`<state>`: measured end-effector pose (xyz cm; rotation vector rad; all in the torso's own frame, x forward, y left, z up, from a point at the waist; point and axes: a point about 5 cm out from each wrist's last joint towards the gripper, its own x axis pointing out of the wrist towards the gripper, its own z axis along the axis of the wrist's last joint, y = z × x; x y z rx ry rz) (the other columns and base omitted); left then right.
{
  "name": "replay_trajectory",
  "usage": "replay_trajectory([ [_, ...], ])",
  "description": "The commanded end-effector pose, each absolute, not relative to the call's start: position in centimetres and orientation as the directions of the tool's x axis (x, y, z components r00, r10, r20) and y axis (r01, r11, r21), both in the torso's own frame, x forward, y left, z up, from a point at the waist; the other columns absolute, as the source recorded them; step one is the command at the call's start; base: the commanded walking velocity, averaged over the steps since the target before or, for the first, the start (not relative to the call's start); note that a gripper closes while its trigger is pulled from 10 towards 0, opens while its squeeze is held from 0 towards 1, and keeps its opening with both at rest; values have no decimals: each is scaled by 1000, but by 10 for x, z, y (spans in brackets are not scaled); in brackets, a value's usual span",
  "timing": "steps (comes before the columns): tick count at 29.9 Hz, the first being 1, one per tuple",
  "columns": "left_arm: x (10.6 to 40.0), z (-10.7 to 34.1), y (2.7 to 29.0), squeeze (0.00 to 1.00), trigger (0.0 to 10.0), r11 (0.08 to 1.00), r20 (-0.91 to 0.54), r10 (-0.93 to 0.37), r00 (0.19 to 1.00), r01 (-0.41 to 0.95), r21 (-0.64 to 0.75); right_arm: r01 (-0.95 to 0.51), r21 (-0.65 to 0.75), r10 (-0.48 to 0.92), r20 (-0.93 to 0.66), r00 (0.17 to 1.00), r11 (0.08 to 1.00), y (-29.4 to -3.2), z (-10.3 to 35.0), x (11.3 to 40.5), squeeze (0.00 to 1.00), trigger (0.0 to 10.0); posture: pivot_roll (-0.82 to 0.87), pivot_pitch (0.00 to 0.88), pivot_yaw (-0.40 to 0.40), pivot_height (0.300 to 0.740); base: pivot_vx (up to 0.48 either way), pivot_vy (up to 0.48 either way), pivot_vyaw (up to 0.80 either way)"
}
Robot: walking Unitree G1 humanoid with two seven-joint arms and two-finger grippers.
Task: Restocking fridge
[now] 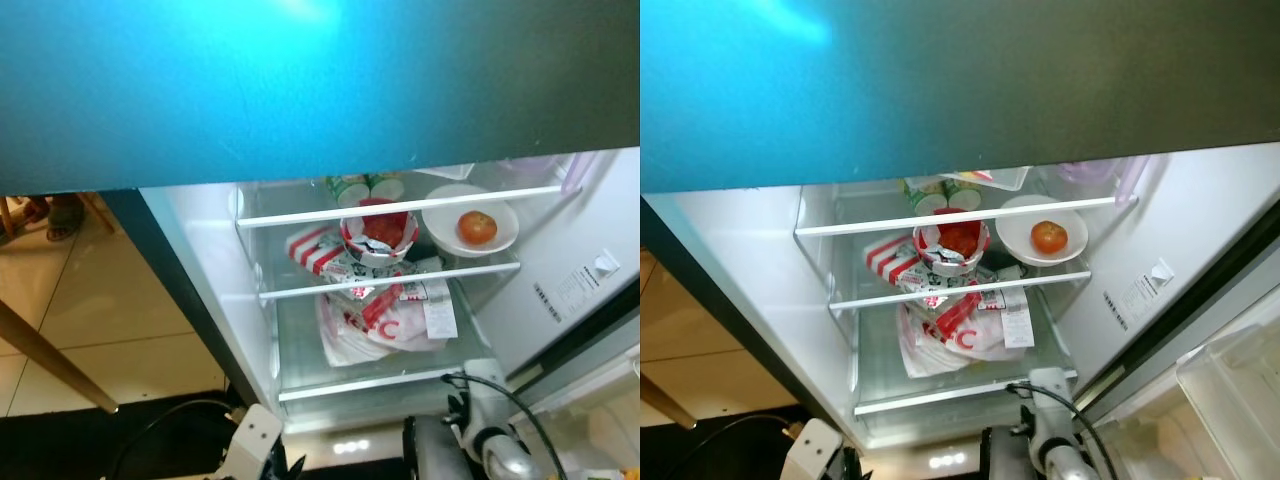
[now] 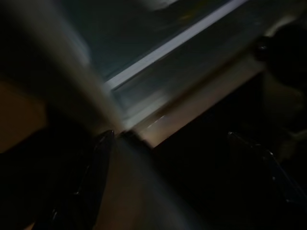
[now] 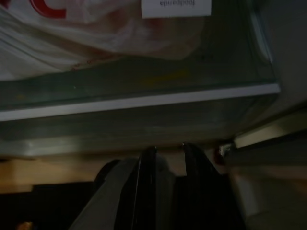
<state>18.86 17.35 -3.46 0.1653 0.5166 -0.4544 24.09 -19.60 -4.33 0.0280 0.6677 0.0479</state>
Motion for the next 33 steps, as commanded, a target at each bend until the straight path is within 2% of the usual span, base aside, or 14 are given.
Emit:
replay_trajectory([
  [1,176,-46,187,0,10000,925,-566,-303,767,378,17,-1,106,69,-634,770,994,-199,-51,228,0,10000,25,126,-1,569,0,0,0],
  [5,175,-47,188,0,10000,932,-567,-292,770,363,12,-3,111,75,-650,756,994,-198,-54,223,0,10000,25,116,-1,569,0,0,0],
  [6,174,-49,190,0,10000,951,-567,-257,783,310,-3,32,127,62,-674,736,991,-198,-60,216,0,10000,30,79,2,569,0,0,0],
  [7,174,-49,190,0,10000,951,-567,-257,783,310,-3,32,127,62,-674,736,991,-198,-60,216,0,10000,30,79,2,569,0,0,0],
  [10,172,-55,200,0,10000,987,-594,-134,793,159,-11,138,153,15,-721,693,978,-201,-69,202,0,10000,33,46,0,569,0,0,0],
  [12,172,-55,200,0,10000,987,-594,-134,793,159,-11,138,153,15,-721,693,978,-201,-69,202,0,10000,33,46,0,569,0,0,0],
  [17,164,-70,220,0,10000,999,-690,12,724,27,47,150,185,35,-733,679,971,-199,-72,198,0,10000,27,7,0,569,0,0,0],
  [23,162,-74,227,0,10000,995,-714,27,699,48,84,132,188,49,-731,680,973,-196,-70,202,0,10000,23,0,-5,569,0,0,0],
  [29,166,-76,223,0,10000,988,-734,3,679,109,106,88,184,76,-729,680,979,-194,-70,203,0,10000,22,0,-18,569,0,0,0],
  [33,180,-75,214,0,10000,984,-743,-7,669,137,114,74,181,82,-725,684,981,-190,-68,207,0,10000,19,0,-23,589,0,0,0],
])
